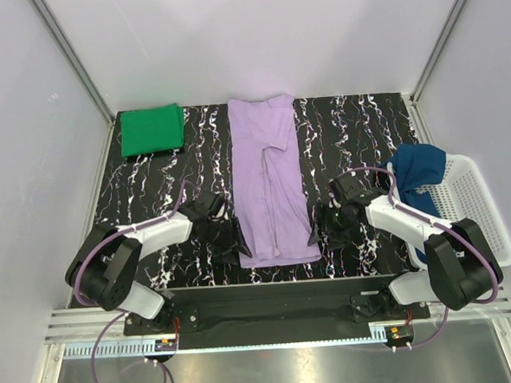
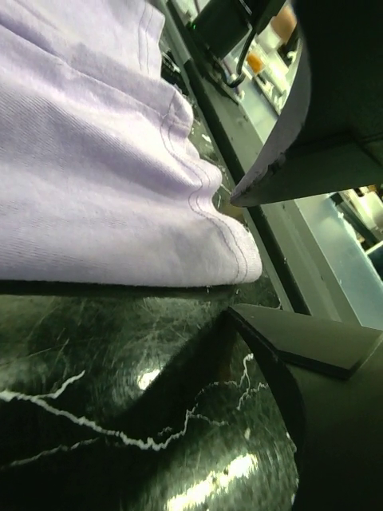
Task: Fold and stack the t-shirts
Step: Fold the tshirt
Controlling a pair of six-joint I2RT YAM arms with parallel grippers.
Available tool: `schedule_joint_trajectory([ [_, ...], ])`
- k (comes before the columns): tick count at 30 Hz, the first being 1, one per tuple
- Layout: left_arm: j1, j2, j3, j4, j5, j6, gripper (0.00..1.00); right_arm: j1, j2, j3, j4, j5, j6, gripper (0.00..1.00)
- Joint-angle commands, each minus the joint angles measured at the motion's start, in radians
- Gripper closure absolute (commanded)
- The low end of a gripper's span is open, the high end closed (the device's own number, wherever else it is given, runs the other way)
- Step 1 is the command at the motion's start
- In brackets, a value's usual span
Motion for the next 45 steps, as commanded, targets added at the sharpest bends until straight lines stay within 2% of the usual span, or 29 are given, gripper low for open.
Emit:
schedule_joint_trajectory([
  [1,-0.004,0.016,-0.049,0.069,0.024,-0.023,0.41,-0.005,-0.003,-0.024,0.08,-0.073,0.05,0.32],
  [6,-0.003,0.067,-0.058,0.091,0.06,-0.024,0.42,-0.005,0.01,-0.066,0.123,-0.105,0.081,0.32],
  [21,-0.001,0.062,-0.075,0.003,-0.052,0.0,0.46,-0.008,0.056,-0.133,0.19,-0.07,0.119,0.34],
  [25,0.0,0.073,-0.078,-0.001,-0.068,0.013,0.6,-0.008,0.125,-0.149,0.239,-0.101,0.137,0.37],
  [28,0.0,0.072,-0.077,-0.017,-0.098,0.043,0.69,-0.008,0.123,-0.18,0.278,-0.118,0.16,0.48],
  [29,0.002,0.069,-0.075,-0.02,-0.112,0.052,0.77,-0.008,0.12,-0.185,0.285,-0.128,0.163,0.54],
  [30,0.002,0.066,-0.074,-0.021,-0.117,0.066,0.81,-0.008,0.114,-0.189,0.29,-0.133,0.166,0.64],
  [31,0.002,0.066,-0.074,-0.02,-0.121,0.074,0.87,-0.006,0.106,-0.197,0.295,-0.139,0.167,0.69],
  [32,0.002,0.064,-0.072,-0.021,-0.129,0.08,0.97,-0.008,0.099,-0.2,0.295,-0.139,0.168,0.76],
  [33,0.002,0.058,-0.074,-0.027,-0.134,0.094,1.0,-0.006,0.096,-0.203,0.292,-0.138,0.171,0.86],
  [34,0.002,0.053,-0.081,-0.027,-0.14,0.098,1.0,-0.008,0.08,-0.206,0.278,-0.138,0.177,1.0],
  [40,0.002,-0.026,-0.144,-0.032,-0.152,0.118,1.0,-0.006,-0.039,-0.281,0.25,-0.113,0.239,1.0],
  [45,-0.003,-0.062,-0.189,-0.006,-0.108,0.102,1.0,0.015,-0.02,-0.297,0.267,-0.139,0.234,1.0],
])
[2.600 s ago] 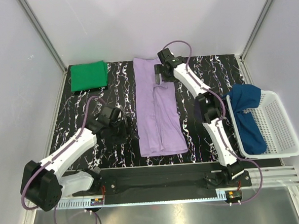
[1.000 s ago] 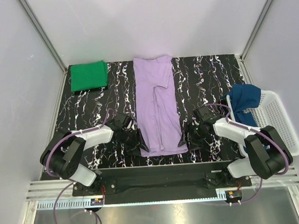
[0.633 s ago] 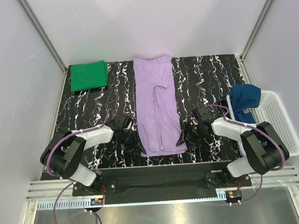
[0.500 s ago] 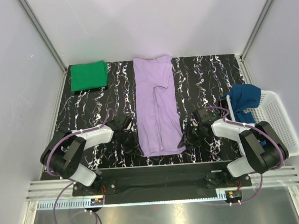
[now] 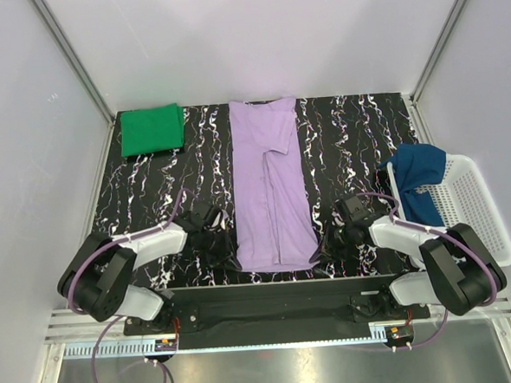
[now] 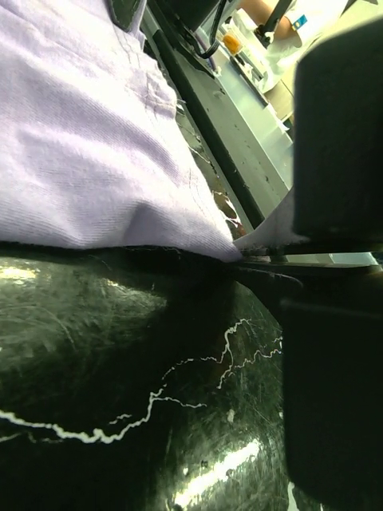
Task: Fold and stack the t-shirts
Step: Fold the tshirt
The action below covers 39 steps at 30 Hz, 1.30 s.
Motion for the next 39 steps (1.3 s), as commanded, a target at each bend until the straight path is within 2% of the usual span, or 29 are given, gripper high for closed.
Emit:
schedule_joint_trajectory([
  [1,-0.007,-0.005,-0.073,-0.063,-0.132,0.041,1.0,0.021,0.011,-0.027,-0.017,0.043,0.009,1.0],
  [6,-0.008,-0.056,-0.065,-0.106,-0.122,0.054,1.0,0.042,-0.027,-0.035,-0.019,0.038,0.038,1.0],
  [8,-0.01,-0.094,-0.035,-0.142,-0.13,0.056,1.0,0.041,-0.064,-0.006,-0.081,0.053,0.029,1.0],
  [11,-0.004,-0.113,0.108,-0.259,-0.174,0.077,1.0,0.029,-0.117,0.101,-0.194,0.137,0.0,1.0],
  [13,0.016,-0.085,0.245,-0.3,-0.194,0.097,1.0,-0.003,-0.087,0.196,-0.239,0.153,-0.041,1.0],
  [18,0.091,0.115,0.496,-0.345,-0.184,0.163,1.0,-0.082,0.127,0.458,-0.274,0.126,-0.187,1.0],
  [23,0.176,0.324,0.808,-0.402,-0.168,0.215,1.0,-0.134,0.322,0.701,-0.306,0.106,-0.27,1.0],
  [27,0.232,0.476,1.003,-0.431,-0.156,0.226,1.0,-0.178,0.526,0.957,-0.374,0.087,-0.34,1.0],
  [33,0.279,0.634,1.18,-0.452,-0.139,0.22,1.0,-0.218,0.766,1.288,-0.479,0.021,-0.391,1.0],
  [39,0.299,0.726,1.271,-0.466,-0.107,0.212,1.0,-0.218,0.913,1.46,-0.527,-0.028,-0.417,1.0],
])
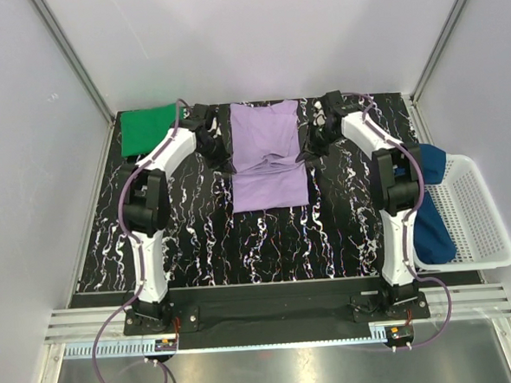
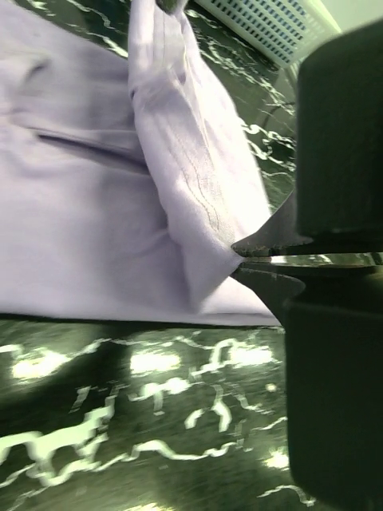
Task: Fold and stack the t-shirts
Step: Fold the tshirt
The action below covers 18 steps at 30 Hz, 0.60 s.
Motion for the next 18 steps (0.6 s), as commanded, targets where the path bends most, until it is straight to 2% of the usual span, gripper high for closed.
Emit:
schedule_joint_trajectory([
  [1,0.017,0.041,0.071,-0.025,0.03,0.01,1.0,-0.005,0.058,0.091,-0.065,-0.049,-0.042,1.0],
  [9,0.043,0.106,0.149,-0.016,0.059,-0.001,1.0,-0.008,0.158,0.185,-0.05,-0.082,-0.016,1.0],
  [11,0.043,0.136,0.186,-0.016,0.062,0.008,0.94,-0.009,0.173,0.206,-0.048,-0.077,-0.011,0.99],
  [12,0.046,0.149,0.198,-0.011,0.065,0.008,0.89,-0.011,0.181,0.217,-0.05,-0.071,-0.011,0.89],
  [14,0.052,0.176,0.23,0.005,0.076,0.008,0.79,-0.02,0.205,0.257,-0.044,-0.065,0.001,0.8],
  [15,0.054,0.184,0.265,0.015,0.076,0.013,0.74,-0.025,0.216,0.272,-0.035,-0.066,0.01,0.66],
  [16,0.057,0.192,0.296,0.025,0.071,0.02,0.68,-0.035,0.231,0.291,-0.024,-0.079,0.019,0.59],
  [18,0.077,0.21,0.383,0.028,0.076,0.022,0.58,-0.049,0.286,0.386,-0.028,-0.094,0.048,0.58],
])
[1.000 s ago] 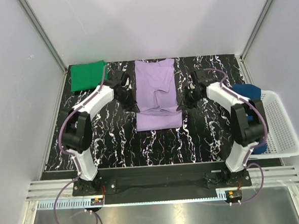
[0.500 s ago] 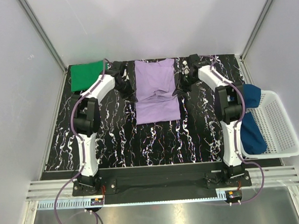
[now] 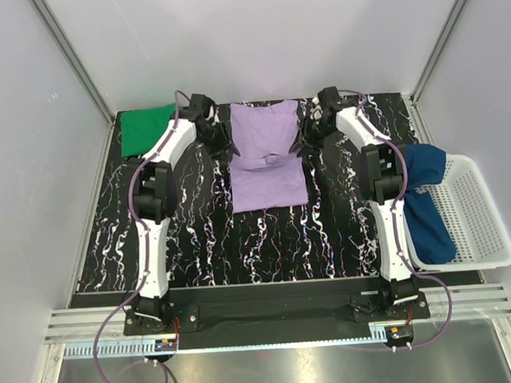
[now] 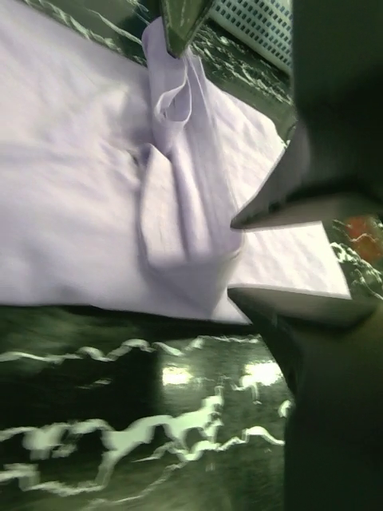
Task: Fold and stack the t-shirts
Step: Fold the tshirt
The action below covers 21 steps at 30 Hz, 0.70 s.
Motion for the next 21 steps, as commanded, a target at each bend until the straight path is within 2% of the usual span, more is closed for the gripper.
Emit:
schedule_joint_trajectory([
  [1,0.035,0.006,0.154,0.049,0.026,0.007,0.55,-0.039,0.071,0.167,-0.003,-0.024,0.046,0.56],
  [2,0.038,-0.004,0.168,0.05,0.025,0.008,0.5,-0.042,0.088,0.262,-0.032,-0.021,0.049,0.53],
  [4,0.035,-0.071,0.134,0.062,0.023,0.034,0.5,-0.038,0.084,0.287,-0.091,-0.015,0.038,0.47],
  [6,0.016,-0.172,0.043,0.088,0.029,0.044,0.49,-0.029,-0.009,0.18,-0.071,0.004,0.03,0.42],
  [7,0.007,-0.204,-0.071,0.117,0.041,0.05,0.49,-0.023,-0.049,0.13,-0.057,0.049,0.023,0.37],
  [8,-0.002,-0.24,-0.129,0.133,0.047,0.051,0.49,-0.013,-0.127,0.017,-0.022,0.07,0.005,0.34],
  [10,-0.039,-0.319,-0.247,0.202,0.078,0.041,0.54,0.02,-0.192,-0.093,0.016,0.09,-0.003,0.36],
  [11,-0.069,-0.338,-0.343,0.232,0.092,0.034,0.57,0.052,-0.234,-0.183,0.058,0.085,-0.006,0.42],
  [13,-0.102,-0.352,-0.407,0.269,0.098,0.036,0.64,0.088,-0.264,-0.258,0.081,0.11,-0.017,0.49],
  [17,-0.145,-0.353,-0.509,0.326,0.115,0.031,0.66,0.116,-0.399,-0.528,0.263,0.157,0.013,0.71],
  [20,-0.143,-0.308,-0.514,0.317,0.118,0.024,0.68,0.111,-0.404,-0.575,0.303,0.159,0.006,0.81],
  [21,-0.143,-0.297,-0.505,0.284,0.095,0.027,0.7,0.105,-0.388,-0.56,0.282,0.151,-0.003,0.96],
])
